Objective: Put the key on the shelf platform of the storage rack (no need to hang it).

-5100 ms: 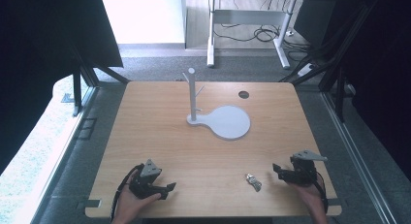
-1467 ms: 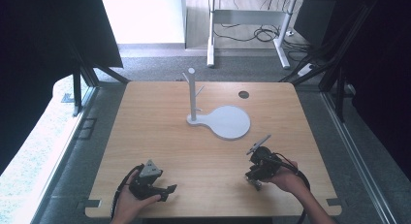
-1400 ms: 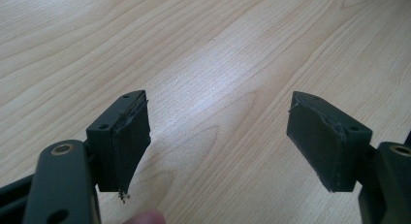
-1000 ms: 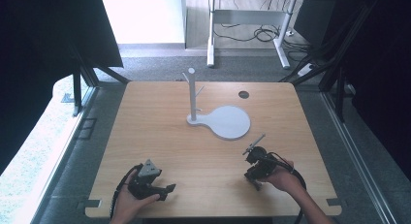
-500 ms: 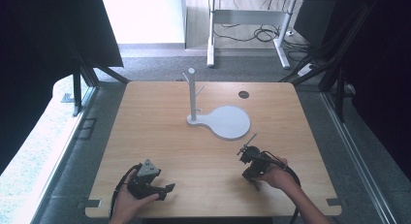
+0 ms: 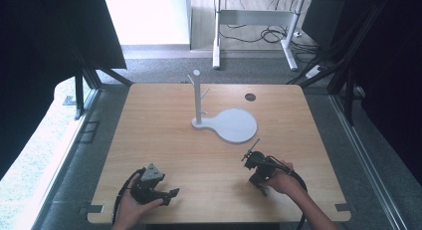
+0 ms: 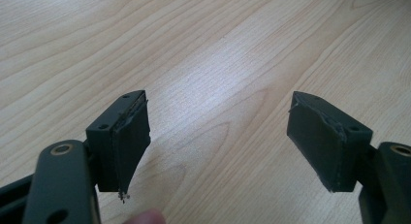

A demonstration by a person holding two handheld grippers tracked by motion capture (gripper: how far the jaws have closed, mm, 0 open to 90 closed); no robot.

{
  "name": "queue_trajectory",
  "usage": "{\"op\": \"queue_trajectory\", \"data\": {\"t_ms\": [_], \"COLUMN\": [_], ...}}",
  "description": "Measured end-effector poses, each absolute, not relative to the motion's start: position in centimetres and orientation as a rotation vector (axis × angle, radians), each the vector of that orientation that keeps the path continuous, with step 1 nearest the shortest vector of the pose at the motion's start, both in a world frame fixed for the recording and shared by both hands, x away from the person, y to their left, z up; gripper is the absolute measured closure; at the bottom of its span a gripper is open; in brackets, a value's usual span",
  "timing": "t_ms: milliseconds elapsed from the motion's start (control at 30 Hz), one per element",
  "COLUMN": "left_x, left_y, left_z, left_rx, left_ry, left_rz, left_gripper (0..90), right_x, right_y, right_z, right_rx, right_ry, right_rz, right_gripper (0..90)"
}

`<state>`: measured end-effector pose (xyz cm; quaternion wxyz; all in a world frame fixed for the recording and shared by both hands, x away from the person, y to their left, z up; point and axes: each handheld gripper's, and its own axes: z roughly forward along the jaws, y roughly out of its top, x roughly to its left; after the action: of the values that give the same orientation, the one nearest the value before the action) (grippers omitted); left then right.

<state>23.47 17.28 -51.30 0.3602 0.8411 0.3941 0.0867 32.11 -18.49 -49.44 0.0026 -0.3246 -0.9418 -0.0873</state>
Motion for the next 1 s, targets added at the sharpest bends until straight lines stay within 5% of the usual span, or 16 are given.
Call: {"op": "queue_trajectory", "data": {"t_ms": [433,1000], "left_x": [23.5,23.5], "left_y": [17.4,17.5], "left_z": [-51.3,-51.3], "left_rx": [2.164,2.162], "left_ry": [1.022,1.03], "left_rz": [0.226,0.227], "left_gripper": [23.7,23.8], "right_x": [32.4,33.6], "right_y": [-18.7,-20.8], "right_z": [-49.1,-44.6], "right_rx": [-0.99,-1.062], "right_ry": [-2.932,-2.925], "right_rz": [-0.21,-0.326], "right_gripper": [89.9,90.0]}}
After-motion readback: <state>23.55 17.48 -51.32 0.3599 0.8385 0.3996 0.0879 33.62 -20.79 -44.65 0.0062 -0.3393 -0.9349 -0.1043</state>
